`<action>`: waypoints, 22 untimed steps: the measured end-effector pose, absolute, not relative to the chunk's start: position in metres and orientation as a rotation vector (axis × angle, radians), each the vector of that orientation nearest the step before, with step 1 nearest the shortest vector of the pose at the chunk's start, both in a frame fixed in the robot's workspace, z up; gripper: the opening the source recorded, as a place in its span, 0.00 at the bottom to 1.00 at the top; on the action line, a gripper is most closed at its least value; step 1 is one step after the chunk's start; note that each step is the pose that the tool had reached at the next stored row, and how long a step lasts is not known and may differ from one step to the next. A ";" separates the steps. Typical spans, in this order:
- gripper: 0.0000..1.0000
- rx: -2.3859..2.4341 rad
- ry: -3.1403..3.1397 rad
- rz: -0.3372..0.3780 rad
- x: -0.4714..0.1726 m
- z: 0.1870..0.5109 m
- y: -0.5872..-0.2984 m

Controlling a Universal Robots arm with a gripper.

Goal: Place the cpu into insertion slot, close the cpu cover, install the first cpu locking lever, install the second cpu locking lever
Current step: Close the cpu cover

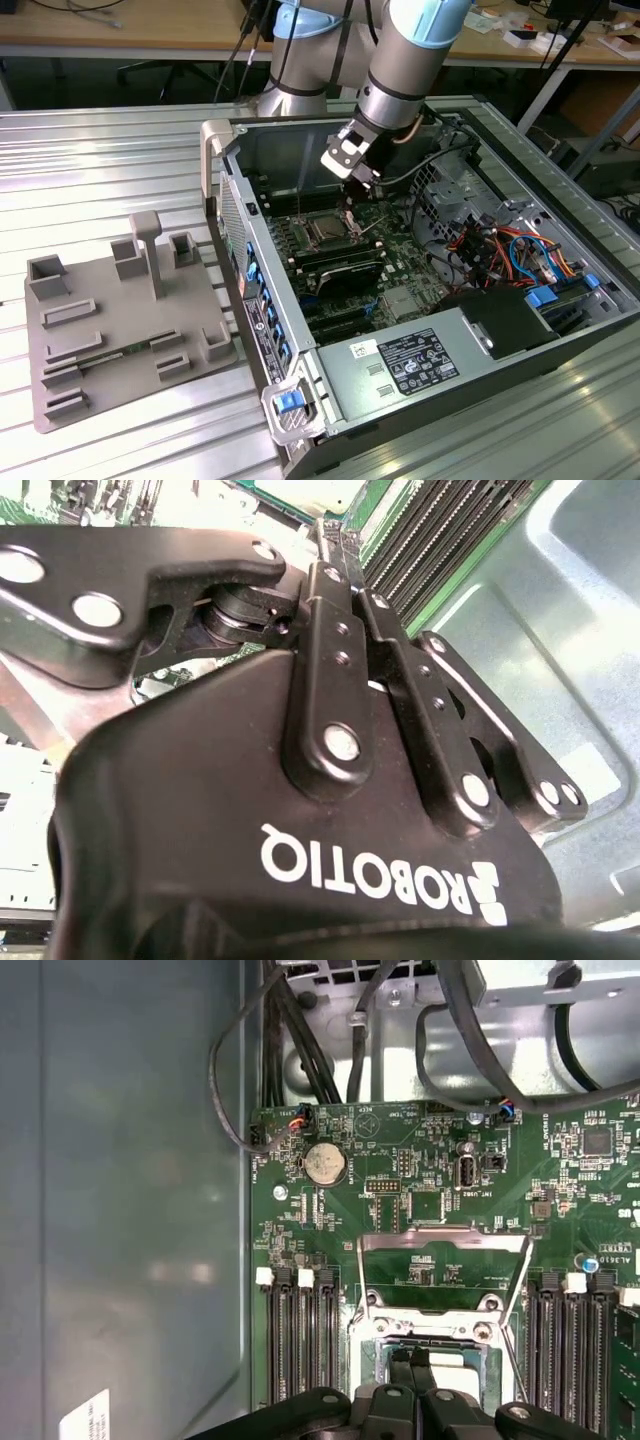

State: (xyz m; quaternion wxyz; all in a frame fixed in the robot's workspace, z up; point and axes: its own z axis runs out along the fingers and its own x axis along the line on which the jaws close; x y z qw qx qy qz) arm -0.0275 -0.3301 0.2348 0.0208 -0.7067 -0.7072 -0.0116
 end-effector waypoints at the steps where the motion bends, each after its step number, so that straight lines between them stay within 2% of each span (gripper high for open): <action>1: 0.11 -2.191 -2.192 -0.036 -0.027 0.238 -0.330; 22: 0.11 -2.184 -2.184 -0.019 -0.016 0.254 -0.330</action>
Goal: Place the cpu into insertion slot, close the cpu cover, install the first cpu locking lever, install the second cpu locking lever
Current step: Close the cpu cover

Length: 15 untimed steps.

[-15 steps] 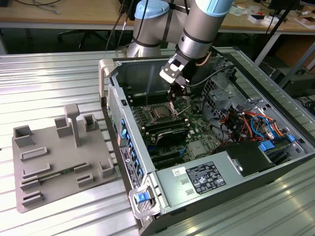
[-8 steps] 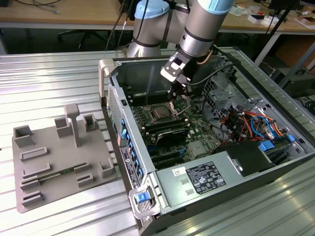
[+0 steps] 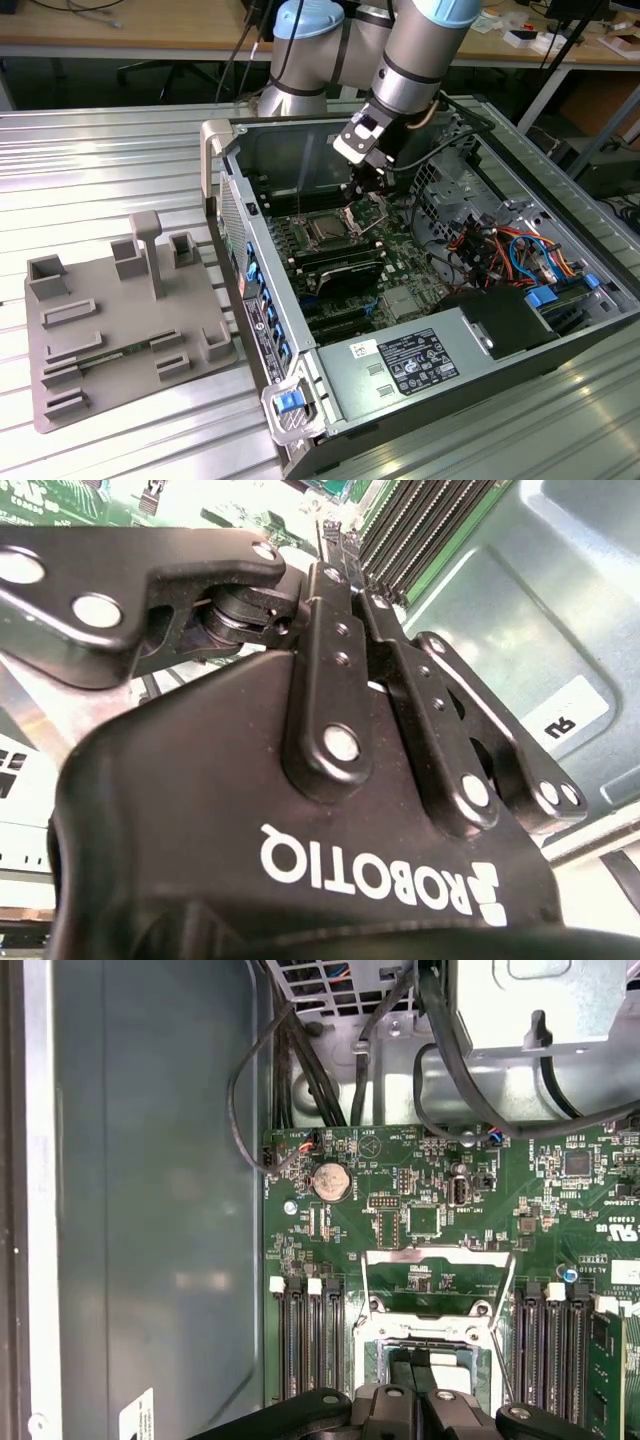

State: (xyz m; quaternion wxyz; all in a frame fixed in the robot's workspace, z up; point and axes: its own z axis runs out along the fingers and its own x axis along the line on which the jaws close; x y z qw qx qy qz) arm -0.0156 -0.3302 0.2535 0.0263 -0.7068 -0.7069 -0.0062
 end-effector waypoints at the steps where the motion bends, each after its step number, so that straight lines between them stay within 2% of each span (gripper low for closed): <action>1: 0.11 -2.183 -2.184 -0.017 -0.014 0.254 -0.330; 15: 0.11 -2.178 -2.177 -0.004 -0.006 0.254 -0.330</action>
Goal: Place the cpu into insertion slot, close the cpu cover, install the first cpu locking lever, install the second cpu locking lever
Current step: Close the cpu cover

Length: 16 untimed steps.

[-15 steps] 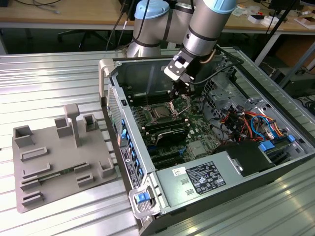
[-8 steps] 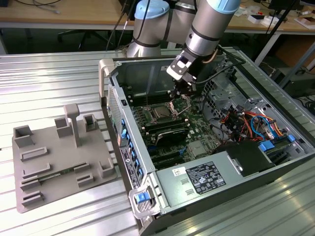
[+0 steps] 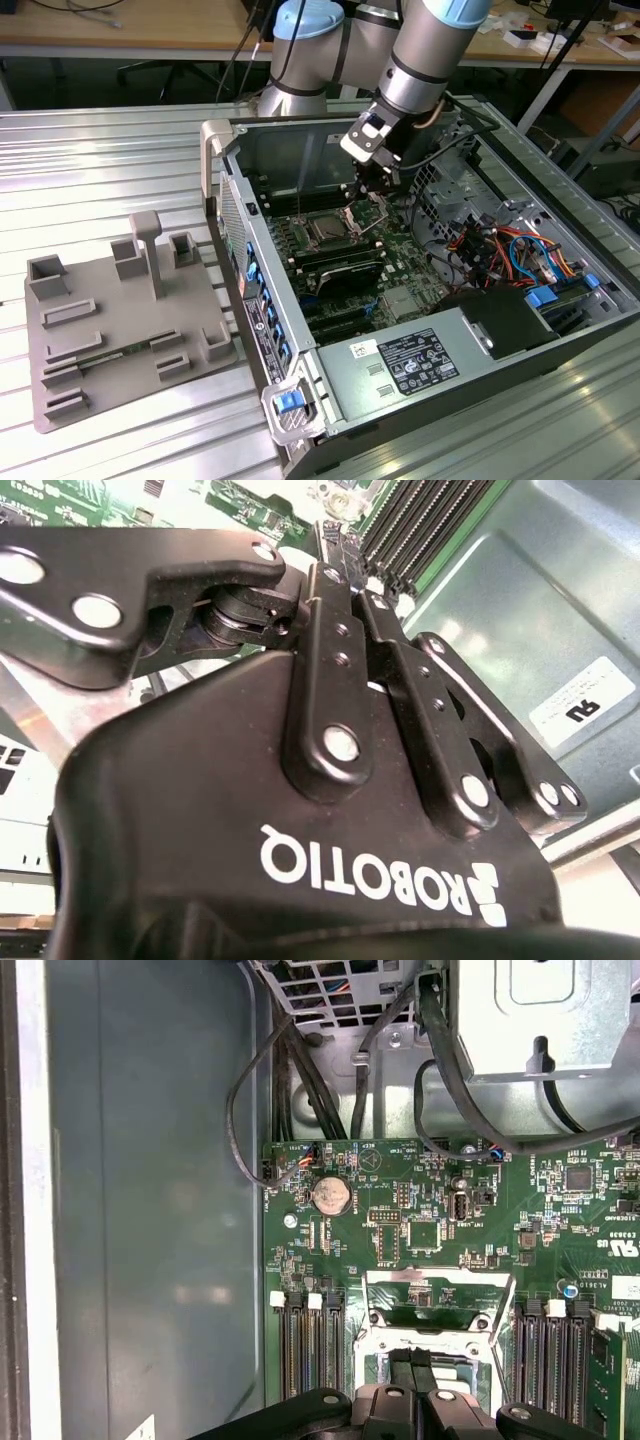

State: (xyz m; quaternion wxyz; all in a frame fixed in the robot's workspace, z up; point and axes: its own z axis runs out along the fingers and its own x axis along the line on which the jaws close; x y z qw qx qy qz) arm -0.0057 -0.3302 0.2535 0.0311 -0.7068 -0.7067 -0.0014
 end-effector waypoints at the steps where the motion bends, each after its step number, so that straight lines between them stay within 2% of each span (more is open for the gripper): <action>1: 0.11 -2.178 -2.177 -0.004 -0.006 0.254 -0.330; 16: 0.11 -2.176 -2.176 -0.002 -0.003 0.254 -0.330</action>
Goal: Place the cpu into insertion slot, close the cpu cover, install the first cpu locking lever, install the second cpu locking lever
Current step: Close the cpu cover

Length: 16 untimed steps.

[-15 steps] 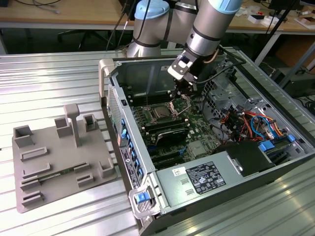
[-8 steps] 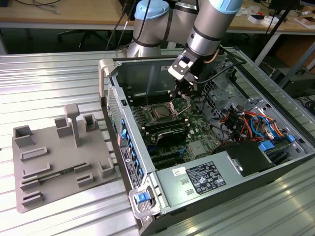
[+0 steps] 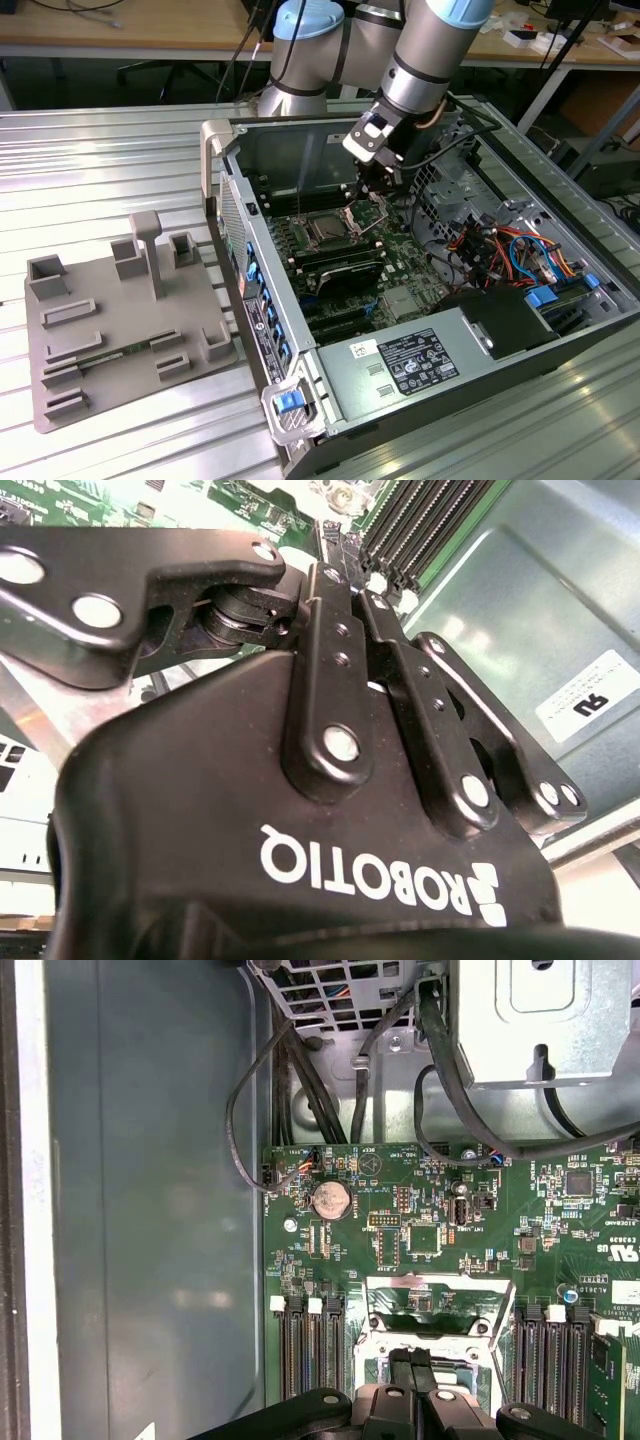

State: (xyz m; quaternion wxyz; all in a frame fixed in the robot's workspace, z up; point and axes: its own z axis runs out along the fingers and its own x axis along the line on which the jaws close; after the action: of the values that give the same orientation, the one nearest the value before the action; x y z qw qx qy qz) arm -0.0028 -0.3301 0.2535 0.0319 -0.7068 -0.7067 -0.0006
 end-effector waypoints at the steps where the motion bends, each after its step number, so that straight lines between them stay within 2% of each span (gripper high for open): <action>1: 0.11 -2.176 -2.176 -0.002 -0.002 0.254 -0.330; 16: 0.11 -2.175 -2.175 0.000 0.001 0.254 -0.330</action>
State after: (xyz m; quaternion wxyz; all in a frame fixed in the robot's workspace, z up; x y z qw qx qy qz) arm 0.0005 -0.3301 0.2535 0.0327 -0.7068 -0.7067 0.0001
